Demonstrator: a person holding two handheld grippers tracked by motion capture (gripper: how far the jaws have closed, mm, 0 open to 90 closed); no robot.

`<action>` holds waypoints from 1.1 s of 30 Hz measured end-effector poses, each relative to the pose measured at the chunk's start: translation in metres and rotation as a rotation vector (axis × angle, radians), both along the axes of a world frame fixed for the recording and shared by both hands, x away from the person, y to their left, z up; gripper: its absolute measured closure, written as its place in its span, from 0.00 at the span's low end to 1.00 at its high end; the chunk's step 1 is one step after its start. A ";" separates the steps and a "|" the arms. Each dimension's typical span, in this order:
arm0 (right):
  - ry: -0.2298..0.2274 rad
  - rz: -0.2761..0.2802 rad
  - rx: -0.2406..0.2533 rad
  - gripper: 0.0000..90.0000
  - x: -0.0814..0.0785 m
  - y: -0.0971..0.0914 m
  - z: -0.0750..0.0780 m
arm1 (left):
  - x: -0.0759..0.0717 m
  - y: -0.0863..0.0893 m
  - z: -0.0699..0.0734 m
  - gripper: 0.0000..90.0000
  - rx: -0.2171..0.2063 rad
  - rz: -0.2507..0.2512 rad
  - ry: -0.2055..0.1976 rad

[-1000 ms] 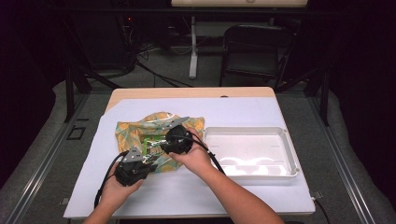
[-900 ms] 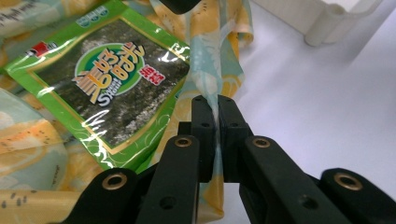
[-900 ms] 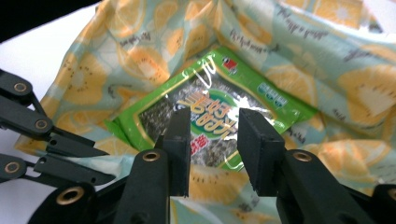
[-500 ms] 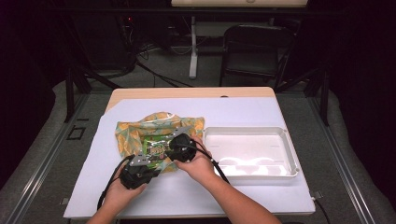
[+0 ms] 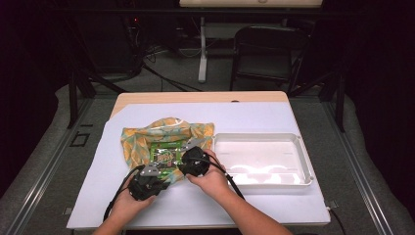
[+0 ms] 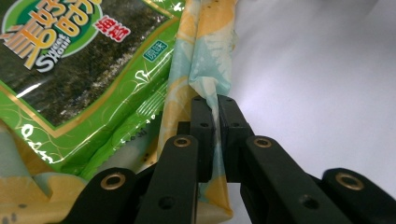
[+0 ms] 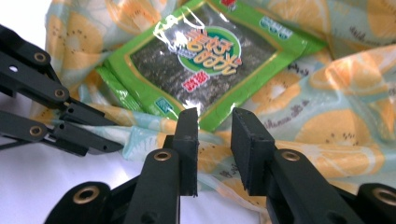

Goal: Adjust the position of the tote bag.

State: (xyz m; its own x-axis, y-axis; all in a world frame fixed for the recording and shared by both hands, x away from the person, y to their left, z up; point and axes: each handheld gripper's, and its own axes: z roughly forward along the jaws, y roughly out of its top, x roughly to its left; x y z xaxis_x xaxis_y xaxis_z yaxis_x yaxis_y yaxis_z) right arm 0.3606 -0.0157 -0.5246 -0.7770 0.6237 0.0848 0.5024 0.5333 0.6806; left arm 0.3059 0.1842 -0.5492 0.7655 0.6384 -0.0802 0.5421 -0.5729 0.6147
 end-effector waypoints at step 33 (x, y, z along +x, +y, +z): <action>0.018 -0.028 -0.048 0.82 -0.017 -0.004 -0.026 | 0.007 0.057 0.031 0.76 -0.081 0.190 -0.071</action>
State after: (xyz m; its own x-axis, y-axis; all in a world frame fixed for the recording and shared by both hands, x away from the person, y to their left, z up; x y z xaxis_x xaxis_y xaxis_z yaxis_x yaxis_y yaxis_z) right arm 0.3440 -0.0201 -0.5507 -0.7576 0.6492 0.0682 0.5296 0.5502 0.6457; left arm 0.3130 0.2410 -0.5182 0.6375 0.7655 -0.0871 0.5894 -0.4118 0.6950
